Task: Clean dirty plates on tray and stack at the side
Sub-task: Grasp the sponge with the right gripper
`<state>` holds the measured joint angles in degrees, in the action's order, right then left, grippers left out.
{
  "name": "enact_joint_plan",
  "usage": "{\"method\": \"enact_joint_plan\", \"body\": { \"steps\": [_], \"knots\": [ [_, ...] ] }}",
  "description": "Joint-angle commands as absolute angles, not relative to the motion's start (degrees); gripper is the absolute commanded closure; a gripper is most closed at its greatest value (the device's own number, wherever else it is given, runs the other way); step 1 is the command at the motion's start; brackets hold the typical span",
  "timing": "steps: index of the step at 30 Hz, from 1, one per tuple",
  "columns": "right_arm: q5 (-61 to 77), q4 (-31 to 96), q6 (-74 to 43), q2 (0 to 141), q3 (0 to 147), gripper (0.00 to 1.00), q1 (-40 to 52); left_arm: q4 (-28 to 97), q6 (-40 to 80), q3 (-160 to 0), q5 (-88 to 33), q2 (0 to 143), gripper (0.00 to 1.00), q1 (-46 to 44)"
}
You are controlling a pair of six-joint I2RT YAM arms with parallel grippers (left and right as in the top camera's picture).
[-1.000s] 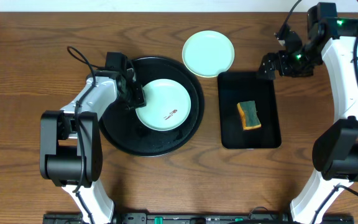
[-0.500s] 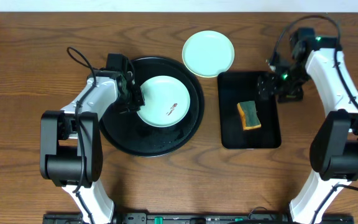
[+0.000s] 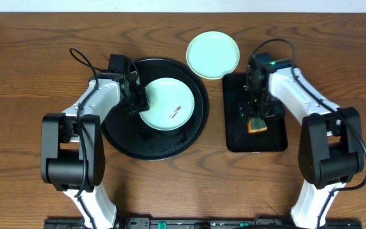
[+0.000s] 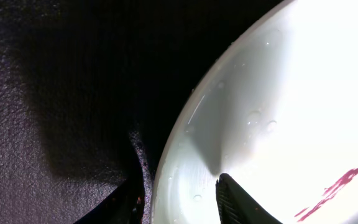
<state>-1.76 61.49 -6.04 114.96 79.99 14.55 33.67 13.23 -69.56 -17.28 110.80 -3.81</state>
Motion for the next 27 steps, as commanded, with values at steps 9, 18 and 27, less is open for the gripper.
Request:
{"method": "enact_joint_plan", "body": {
  "steps": [9, 18, 27],
  "knots": [
    [-7.1, 56.3, -7.9, 115.2, 74.1, 0.99, 17.9, 34.0, 10.9, -68.9, -17.3, 109.6, 0.60, -3.6],
    [-7.1, 54.9, -5.5, 115.2, 74.9, 0.23, 17.6, 33.9, 10.5, -68.8, -17.3, 109.7, 0.60, -3.6],
    [-7.5, 48.8, -5.5, 115.2, 74.8, 0.41, 17.5, 33.7, 10.5, -68.7, -17.3, 109.7, 0.60, -3.6]
  ]
}}
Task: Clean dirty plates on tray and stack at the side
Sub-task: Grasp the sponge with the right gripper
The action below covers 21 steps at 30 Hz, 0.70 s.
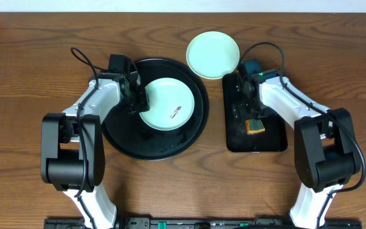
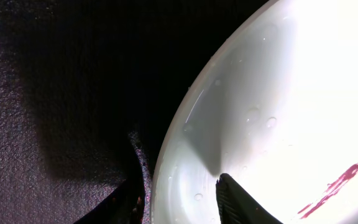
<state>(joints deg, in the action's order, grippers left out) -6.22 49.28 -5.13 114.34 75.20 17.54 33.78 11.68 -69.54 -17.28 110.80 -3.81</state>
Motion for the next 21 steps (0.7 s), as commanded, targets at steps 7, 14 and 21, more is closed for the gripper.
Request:
{"method": "enact_joint_plan", "body": {
  "steps": [7, 14, 21],
  "knots": [
    [-7.5, 45.9, -5.5, 115.2, 74.9, 0.81, 17.5, 32.0, 10.5, -68.7, -17.3, 109.7, 0.59, -3.6],
    [-7.4, 48.7, -5.5, 115.2, 75.0, 0.71, 17.5, 28.5, 9.6, -68.6, -17.3, 109.7, 0.55, -3.6],
    [-7.4, 50.1, -5.5, 115.2, 75.0, 0.71, 17.5, 25.1, 9.8, -67.1, -17.3, 110.4, 0.80, -3.7]
  ]
}}
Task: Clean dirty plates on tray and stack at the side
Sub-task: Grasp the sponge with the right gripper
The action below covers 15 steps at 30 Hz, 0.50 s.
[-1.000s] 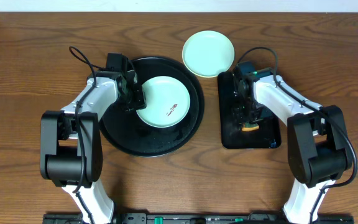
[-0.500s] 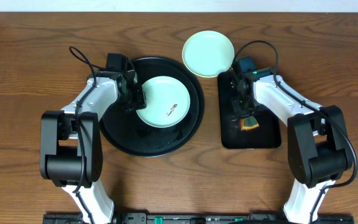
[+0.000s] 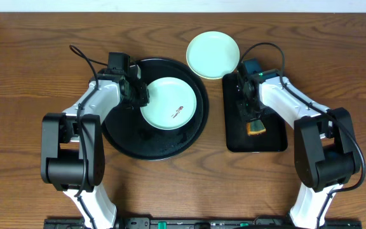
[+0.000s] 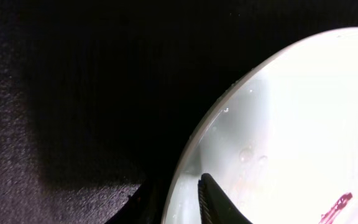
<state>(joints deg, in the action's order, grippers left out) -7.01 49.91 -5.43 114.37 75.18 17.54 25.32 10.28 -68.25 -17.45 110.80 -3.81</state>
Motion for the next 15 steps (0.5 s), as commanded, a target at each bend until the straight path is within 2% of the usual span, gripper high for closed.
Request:
{"method": "enact_joint_plan", "body": {
  "steps": [1, 4, 6, 7, 9, 10, 13, 15],
  "knots": [
    [-7.5, 50.0, -5.5, 115.2, 75.0, 0.71, 17.5, 25.1, 10.0, -67.0, -17.3, 110.5, 0.81, -3.7],
    [-7.5, 50.1, -5.5, 115.2, 75.0, 0.73, 17.5, 25.9, 12.7, -66.3, -15.9, 110.7, 0.92, -3.7],
    [-7.5, 50.0, -5.5, 115.2, 75.0, 0.75, 17.5, 27.6, 16.1, -66.1, -12.7, 110.7, 0.92, -3.6],
    [-7.5, 49.9, -5.5, 115.2, 75.0, 0.78, 17.5, 28.2, 16.9, -66.1, -12.0, 110.7, 0.92, -3.5],
    [-7.5, 49.7, -5.5, 115.2, 75.0, 0.89, 17.5, 28.7, 18.1, -66.1, -11.9, 110.4, 0.92, -3.3],
    [-7.5, 49.6, -5.5, 115.2, 75.0, 0.91, 17.5, 28.9, 18.5, -66.1, -11.9, 110.1, 0.92, -3.3],
    [-7.5, 49.5, -5.5, 115.2, 75.0, 0.87, 17.5, 29.5, 20.2, -66.1, -10.8, 108.9, 0.92, -3.3],
    [-7.5, 49.5, -5.5, 115.2, 75.0, 0.72, 17.5, 29.5, 20.3, -65.9, -10.6, 107.9, 0.92, -3.3]
  ]
}}
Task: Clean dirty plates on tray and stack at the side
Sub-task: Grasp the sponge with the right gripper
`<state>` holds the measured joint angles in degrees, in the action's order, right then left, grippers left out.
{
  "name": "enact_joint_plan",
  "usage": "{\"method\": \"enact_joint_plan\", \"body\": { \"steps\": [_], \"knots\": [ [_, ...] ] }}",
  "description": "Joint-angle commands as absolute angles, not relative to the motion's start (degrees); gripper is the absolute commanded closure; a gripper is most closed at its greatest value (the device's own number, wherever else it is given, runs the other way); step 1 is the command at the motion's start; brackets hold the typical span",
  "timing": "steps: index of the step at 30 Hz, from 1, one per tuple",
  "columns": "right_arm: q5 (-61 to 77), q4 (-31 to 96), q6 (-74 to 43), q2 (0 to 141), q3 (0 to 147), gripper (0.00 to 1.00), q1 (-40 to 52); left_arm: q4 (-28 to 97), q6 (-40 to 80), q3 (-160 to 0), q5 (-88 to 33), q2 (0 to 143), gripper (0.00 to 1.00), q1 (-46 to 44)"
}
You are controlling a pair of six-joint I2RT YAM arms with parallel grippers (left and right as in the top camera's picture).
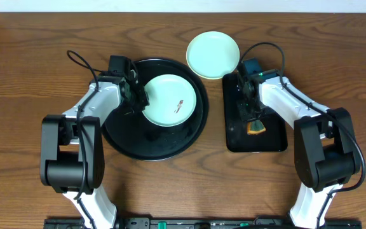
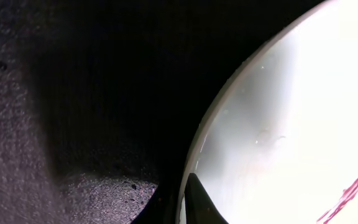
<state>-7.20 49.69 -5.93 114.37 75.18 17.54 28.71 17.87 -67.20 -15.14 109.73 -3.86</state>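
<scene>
A pale green dirty plate (image 1: 168,100) with a red smear (image 1: 180,104) lies in the round black tray (image 1: 126,137). My left gripper (image 1: 140,97) is shut on its left rim. In the left wrist view the gripper (image 2: 180,186) has one dark finger (image 2: 199,204) on the plate's inside (image 2: 291,124) and the other under the rim, and the red smear (image 2: 353,186) shows at the right. A clean plate (image 1: 213,55) sits on the table behind the tray. My right gripper (image 1: 251,116) points down just above the sponge (image 1: 256,128). Its jaws do not show.
The sponge lies in a black rectangular tray (image 1: 275,143) to the right of the round tray. Both arms reach in from the near edge. Bare wooden table (image 1: 30,57) lies to the far left and right.
The dirty plate has shifted a little towards the far side of the round tray, still in my left gripper. The red smear looks smaller from overhead. The right arm has not moved.
At first my left jaws stood wider apart around the plate's left rim, and the right gripper hung over the sponge. Then the right wrist had swung left over the rectangular tray. Later the left jaws were close on the rim, and the plate has since shifted slightly.
</scene>
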Motion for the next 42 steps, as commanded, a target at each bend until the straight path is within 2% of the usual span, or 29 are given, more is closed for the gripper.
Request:
{"method": "enact_joint_plan", "body": {
  "steps": [1, 2, 6, 9, 11, 18, 25, 30, 36, 42],
  "knots": [
    [-7.5, 49.5, -5.5, 115.2, 75.0, 0.71, 17.5, 29.5, 20.3, -65.8, -10.6, 107.5, 0.92, -3.3],
    [-7.5, 49.5, -5.5, 115.2, 75.0, 0.72, 17.5, 29.7, 20.2, -65.8, -10.6, 107.3, 0.93, -3.3],
    [-7.5, 49.4, -5.5, 115.2, 75.0, 0.93, 17.5, 29.9, 18.6, -65.8, -10.6, 107.3, 0.85, -3.3],
    [-7.5, 49.1, -5.5, 115.2, 75.0, 0.99, 17.5, 29.9, 17.6, -65.8, -10.6, 107.3, 0.83, -3.3],
    [-7.5, 49.1, -5.1, 115.1, 75.1, 0.99, 17.5, 29.9, 17.6, -65.8, -10.6, 107.3, 0.75, -3.3],
    [-7.5, 51.0, -4.1, 114.5, 76.7, 0.99, 17.5, 29.9, 17.6, -65.8, -10.6, 107.3, 0.69, -3.3],
    [-8.4, 56.1, -4.2, 111.4, 81.8, 0.99, 17.6, 28.9, 17.6, -65.8, -10.6, 107.3, 0.49, -3.3],
    [-8.4, 59.4, 0.0, 109.1, 82.2, 0.99, 17.7, 25.3, 17.6, -65.8, -10.6, 107.3, 0.49, -3.3],
    [-8.8, 62.3, 0.1, 109.1, 82.2, 0.99, 17.7, 25.3, 17.6, -65.7, -10.6, 107.4, 0.75, -3.3],
    [-9.1, 62.3, 0.4, 109.1, 82.5, 0.99, 17.6, 25.6, 17.7, -64.3, -10.7, 107.4, 0.77, -3.3]
  ]
}}
